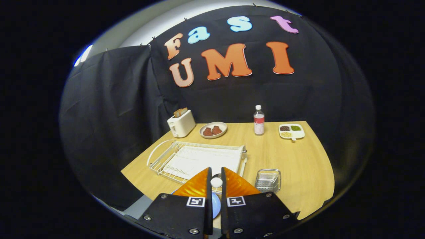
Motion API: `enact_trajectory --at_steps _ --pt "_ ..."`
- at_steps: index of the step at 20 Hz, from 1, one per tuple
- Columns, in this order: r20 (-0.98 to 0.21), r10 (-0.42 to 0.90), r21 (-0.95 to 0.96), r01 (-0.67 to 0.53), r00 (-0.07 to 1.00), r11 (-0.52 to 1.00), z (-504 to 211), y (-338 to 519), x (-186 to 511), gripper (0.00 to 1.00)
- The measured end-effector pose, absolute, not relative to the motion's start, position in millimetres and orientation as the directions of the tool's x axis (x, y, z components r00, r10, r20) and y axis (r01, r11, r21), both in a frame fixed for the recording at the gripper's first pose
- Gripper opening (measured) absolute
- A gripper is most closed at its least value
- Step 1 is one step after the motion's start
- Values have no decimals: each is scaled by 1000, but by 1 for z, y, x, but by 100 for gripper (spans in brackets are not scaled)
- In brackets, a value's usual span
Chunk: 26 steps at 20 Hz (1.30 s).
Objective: Take the plate from the dish rack, then take the spoon from the basket and place it into the plate.
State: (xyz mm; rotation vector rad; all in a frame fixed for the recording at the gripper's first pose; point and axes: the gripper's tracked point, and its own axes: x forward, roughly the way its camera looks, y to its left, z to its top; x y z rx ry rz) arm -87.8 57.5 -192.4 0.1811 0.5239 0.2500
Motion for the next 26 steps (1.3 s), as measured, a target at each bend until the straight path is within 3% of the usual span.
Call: enact_trajectory --at_steps 12,26 --pt "-553 463 279 -370 693 886 -243 150 -105 10" --pt "-629 488 326 -364 605 872 -302 177 -121 10"
